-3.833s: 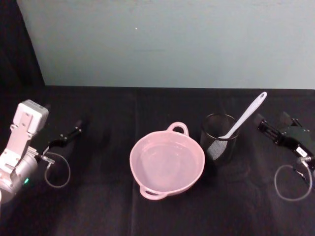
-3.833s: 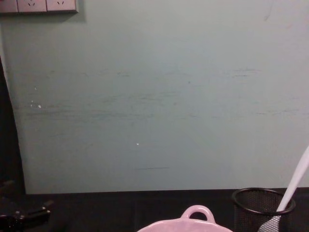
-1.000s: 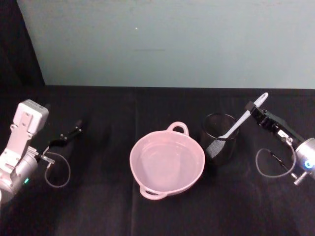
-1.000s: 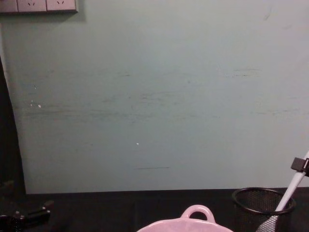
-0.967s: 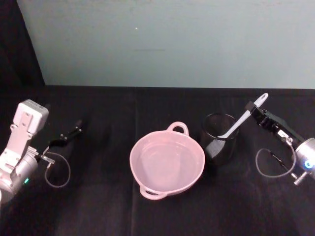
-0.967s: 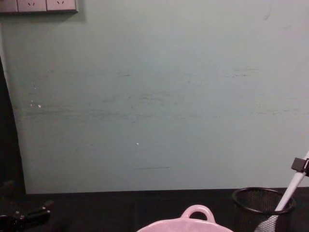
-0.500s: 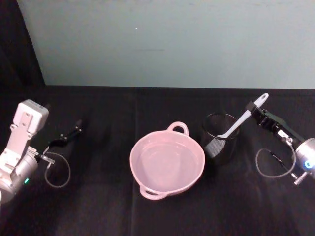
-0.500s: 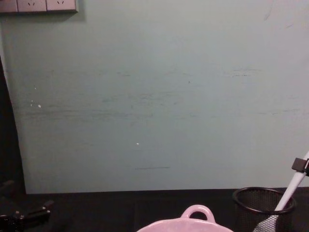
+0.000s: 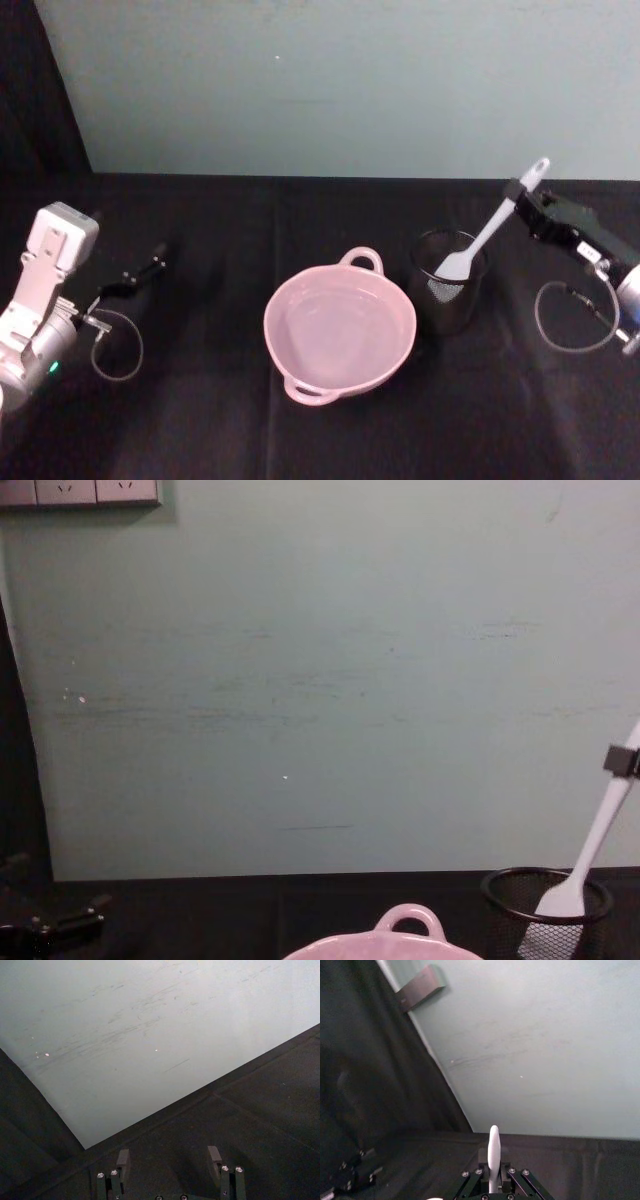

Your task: Use the one hand to pick up the spoon and stir the clear water in the bowl.

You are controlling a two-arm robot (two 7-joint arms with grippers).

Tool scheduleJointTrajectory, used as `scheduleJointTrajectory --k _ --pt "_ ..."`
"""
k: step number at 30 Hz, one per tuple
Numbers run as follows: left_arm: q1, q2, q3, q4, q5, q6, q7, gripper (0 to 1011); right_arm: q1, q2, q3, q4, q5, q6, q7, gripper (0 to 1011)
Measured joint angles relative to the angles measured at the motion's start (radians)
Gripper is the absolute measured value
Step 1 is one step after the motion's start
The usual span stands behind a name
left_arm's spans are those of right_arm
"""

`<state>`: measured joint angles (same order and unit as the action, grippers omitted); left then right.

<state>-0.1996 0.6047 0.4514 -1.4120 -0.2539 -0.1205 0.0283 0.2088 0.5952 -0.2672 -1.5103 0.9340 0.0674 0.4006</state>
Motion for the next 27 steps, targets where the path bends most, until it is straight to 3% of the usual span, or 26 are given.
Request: scheduleJointTrajectory --k 6,13,20,27 --pt "0.0 0.0 0.0 0.0 0.0 0.0 0.0 1005 0.017 0.066 -0.009 -0.085 -0.083 0.012 0.001 127" --pt "0.0 0.0 0.0 0.0 0.0 0.0 0.0 1005 0.052 0.121 -0.003 -0.159 -0.133 0.053 0.019 127" --pt "0.0 0.0 0.0 0.0 0.0 0.0 0.0 1005 0.106 0.143 -0.012 -0.202 -0.141 0.111 0.035 127" --pt "0.0 0.0 0.0 0.0 0.0 0.0 0.0 1005 0.209 0.141 -0.068 -0.213 -0.156 0.182 0.062 127"
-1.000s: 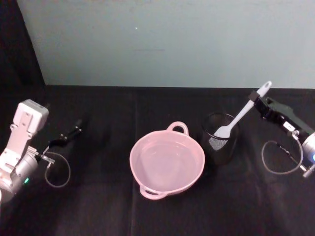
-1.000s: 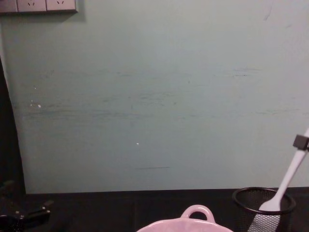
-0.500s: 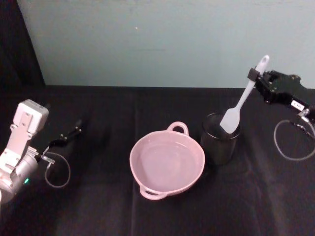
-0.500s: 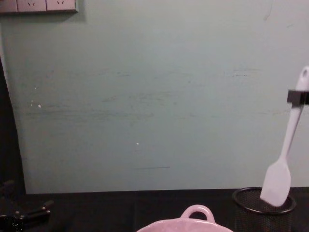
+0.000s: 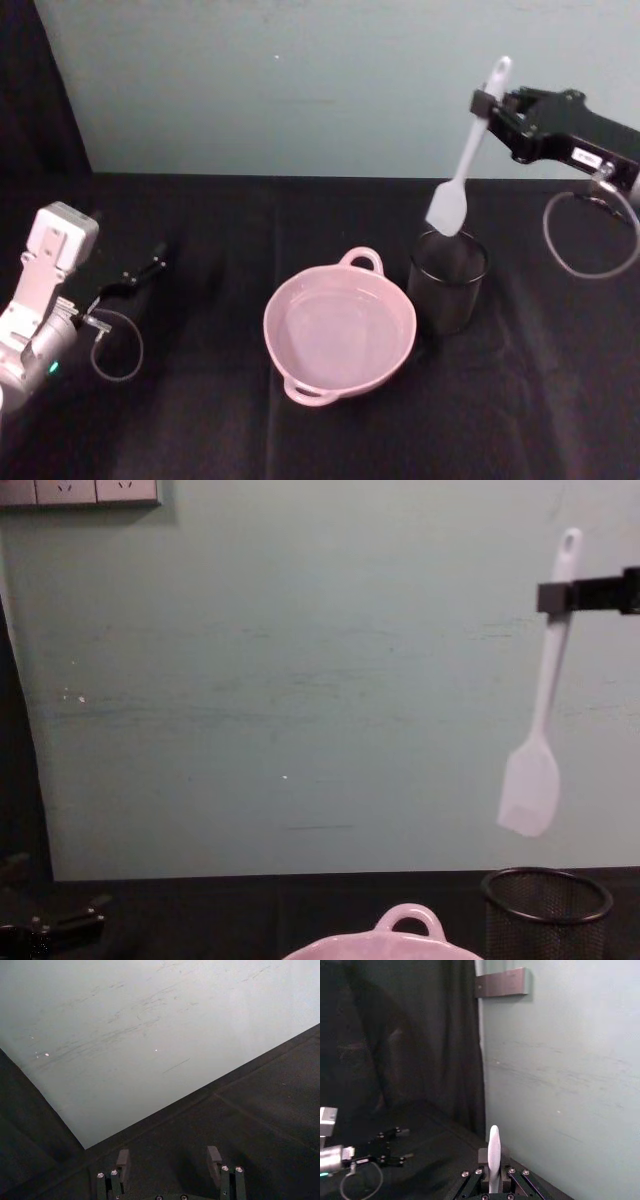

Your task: Use the one hand to pick up the spoon and stir the clear water in the bowl.

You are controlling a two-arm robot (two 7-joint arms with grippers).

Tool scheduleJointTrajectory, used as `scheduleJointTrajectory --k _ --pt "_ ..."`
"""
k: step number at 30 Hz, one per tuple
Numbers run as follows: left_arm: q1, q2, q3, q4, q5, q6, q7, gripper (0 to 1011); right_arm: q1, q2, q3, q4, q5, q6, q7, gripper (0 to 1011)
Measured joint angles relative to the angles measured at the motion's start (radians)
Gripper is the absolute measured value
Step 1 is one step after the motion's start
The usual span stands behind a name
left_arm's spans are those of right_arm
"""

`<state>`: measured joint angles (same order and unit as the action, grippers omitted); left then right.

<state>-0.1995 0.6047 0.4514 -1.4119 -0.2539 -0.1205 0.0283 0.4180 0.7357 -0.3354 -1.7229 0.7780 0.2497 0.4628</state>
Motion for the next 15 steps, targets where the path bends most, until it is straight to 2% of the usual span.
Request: scheduleJointTrajectory --k 1,2,5,8,11,15 --pt "0.0 0.0 0.0 0.0 0.0 0.0 0.0 1005 0.022 -0.005 -0.017 0.001 -0.004 0.011 0.006 127" --pt "0.0 0.0 0.0 0.0 0.0 0.0 0.0 1005 0.022 -0.005 -0.017 0.001 -0.004 0.011 0.006 127" --pt "0.0 0.0 0.0 0.0 0.0 0.0 0.0 1005 0.067 -0.022 -0.063 0.005 -0.019 0.029 0.019 127" --pt "0.0 0.0 0.0 0.0 0.0 0.0 0.0 1005 0.087 -0.034 -0.094 0.01 -0.036 0.032 0.028 127" --pt "0.0 0.0 0.0 0.0 0.0 0.0 0.0 1005 0.119 -0.065 -0.151 0.034 -0.064 0.033 0.047 127" --pt "0.0 0.0 0.0 0.0 0.0 0.0 0.0 1005 0.134 -0.089 -0.187 0.054 -0.084 0.029 0.06 127"
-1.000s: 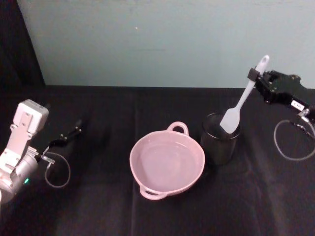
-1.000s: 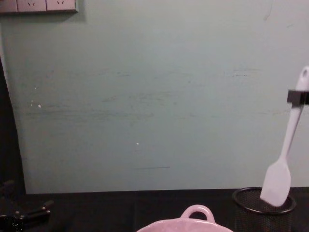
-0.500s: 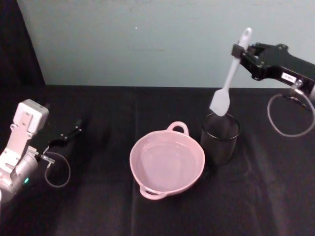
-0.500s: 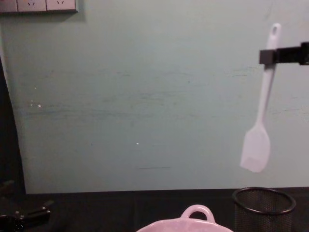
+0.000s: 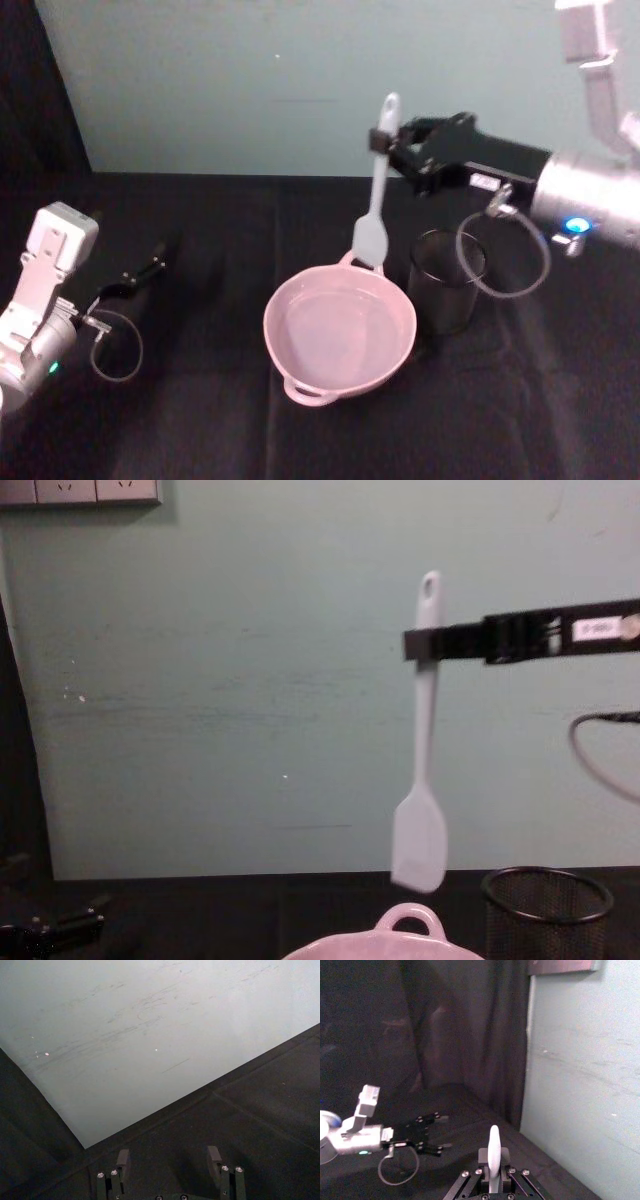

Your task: Use the one hand to pick up the spoon and stir the clear water in the bowl.

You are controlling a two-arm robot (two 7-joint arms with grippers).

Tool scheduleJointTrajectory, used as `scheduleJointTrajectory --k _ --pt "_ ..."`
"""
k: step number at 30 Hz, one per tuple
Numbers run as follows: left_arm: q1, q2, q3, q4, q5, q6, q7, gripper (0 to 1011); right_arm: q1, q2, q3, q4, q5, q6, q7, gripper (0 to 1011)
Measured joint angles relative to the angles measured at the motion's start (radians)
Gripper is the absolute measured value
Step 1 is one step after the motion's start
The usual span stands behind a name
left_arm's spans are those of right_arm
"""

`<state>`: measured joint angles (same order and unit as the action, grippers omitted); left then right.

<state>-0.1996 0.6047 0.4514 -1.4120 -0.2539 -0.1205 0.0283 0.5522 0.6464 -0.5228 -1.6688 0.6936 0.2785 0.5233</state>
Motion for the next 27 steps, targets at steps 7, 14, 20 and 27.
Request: scheduleJointTrajectory --k 7,14,20,27 --pt "0.0 0.0 0.0 0.0 0.0 0.0 0.0 1005 0.01 -0.06 -0.078 0.068 -0.053 -0.048 0.036 127" --pt "0.0 0.0 0.0 0.0 0.0 0.0 0.0 1005 -0.008 -0.087 -0.11 0.11 -0.093 -0.103 0.06 127" --pt "0.0 0.0 0.0 0.0 0.0 0.0 0.0 1005 -0.019 -0.116 -0.132 0.162 -0.151 -0.172 0.077 127" --pt "0.0 0.0 0.0 0.0 0.0 0.0 0.0 1005 -0.022 -0.15 -0.132 0.224 -0.166 -0.192 0.094 127"
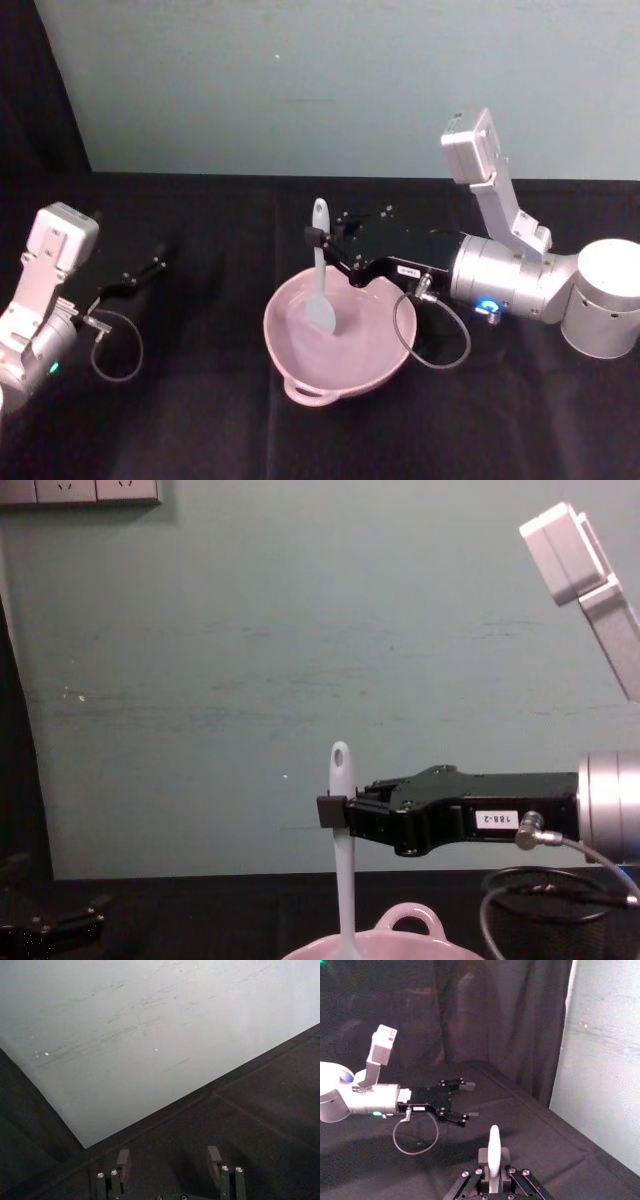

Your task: Use the one hand to pick up the spoon and stir the clear water in the bowl.

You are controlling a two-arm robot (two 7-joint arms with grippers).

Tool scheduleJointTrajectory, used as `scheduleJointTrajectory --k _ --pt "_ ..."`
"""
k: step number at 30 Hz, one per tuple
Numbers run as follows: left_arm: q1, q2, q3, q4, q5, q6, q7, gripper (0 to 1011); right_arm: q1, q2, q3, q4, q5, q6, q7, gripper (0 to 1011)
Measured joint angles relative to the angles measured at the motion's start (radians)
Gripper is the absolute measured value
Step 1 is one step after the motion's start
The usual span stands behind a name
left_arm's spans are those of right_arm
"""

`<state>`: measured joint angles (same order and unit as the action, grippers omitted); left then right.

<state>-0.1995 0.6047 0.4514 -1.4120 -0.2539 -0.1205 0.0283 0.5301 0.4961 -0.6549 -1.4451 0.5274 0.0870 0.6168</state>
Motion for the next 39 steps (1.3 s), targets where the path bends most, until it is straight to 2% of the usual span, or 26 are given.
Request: scheduleJointTrajectory --k 8,34,39 --pt "0.0 0.0 0.0 0.0 0.0 0.0 0.0 1005 -0.007 -0.02 0.014 0.024 -0.014 -0.005 0.006 127" --pt "0.0 0.0 0.0 0.0 0.0 0.0 0.0 1005 -0.004 -0.017 0.012 0.023 -0.011 -0.005 0.006 127" --pt "0.0 0.0 0.0 0.0 0.0 0.0 0.0 1005 -0.007 -0.016 0.013 0.014 -0.026 -0.021 0.027 127"
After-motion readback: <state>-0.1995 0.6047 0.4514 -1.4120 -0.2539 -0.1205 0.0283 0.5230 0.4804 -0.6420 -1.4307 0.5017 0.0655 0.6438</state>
